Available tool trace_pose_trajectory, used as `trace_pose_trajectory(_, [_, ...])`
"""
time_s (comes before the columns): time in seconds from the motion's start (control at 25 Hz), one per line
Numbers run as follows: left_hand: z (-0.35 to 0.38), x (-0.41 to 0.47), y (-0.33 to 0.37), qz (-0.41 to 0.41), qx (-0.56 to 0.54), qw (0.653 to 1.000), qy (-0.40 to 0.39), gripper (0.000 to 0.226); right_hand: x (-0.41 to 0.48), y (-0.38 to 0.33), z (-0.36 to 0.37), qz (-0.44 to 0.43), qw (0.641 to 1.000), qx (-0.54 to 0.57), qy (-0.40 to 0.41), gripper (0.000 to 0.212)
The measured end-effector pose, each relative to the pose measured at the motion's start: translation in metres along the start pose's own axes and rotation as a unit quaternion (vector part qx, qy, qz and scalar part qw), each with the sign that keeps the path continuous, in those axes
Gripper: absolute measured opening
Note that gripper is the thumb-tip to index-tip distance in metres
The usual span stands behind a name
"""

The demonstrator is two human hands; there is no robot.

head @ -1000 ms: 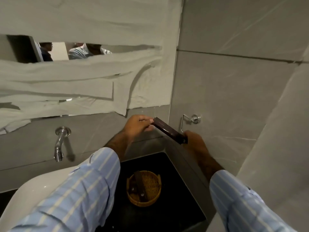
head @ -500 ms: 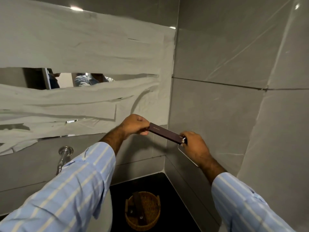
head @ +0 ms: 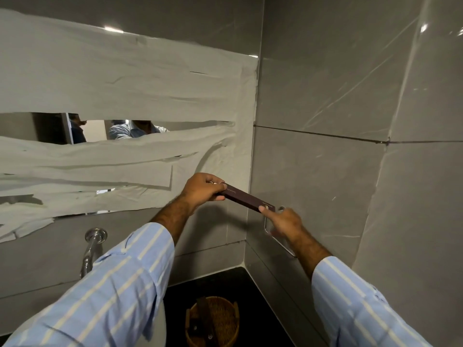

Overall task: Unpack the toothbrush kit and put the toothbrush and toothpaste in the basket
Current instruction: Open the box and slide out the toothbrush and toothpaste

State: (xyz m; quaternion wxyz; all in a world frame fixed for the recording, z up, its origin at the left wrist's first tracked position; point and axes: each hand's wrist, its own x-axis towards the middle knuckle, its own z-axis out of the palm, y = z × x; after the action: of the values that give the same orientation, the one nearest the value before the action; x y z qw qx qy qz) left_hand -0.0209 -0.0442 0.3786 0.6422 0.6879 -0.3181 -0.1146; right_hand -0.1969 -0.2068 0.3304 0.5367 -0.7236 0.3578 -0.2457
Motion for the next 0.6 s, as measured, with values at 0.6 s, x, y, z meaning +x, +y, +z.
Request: trace_pose_trajectory(0.6, [0.006,-0.025,-0.03,-0.003,0.039,0.994,0.102,0.022,0.005,-0.021,0.043,0.139,0.82,0.533,-0.154,0.007])
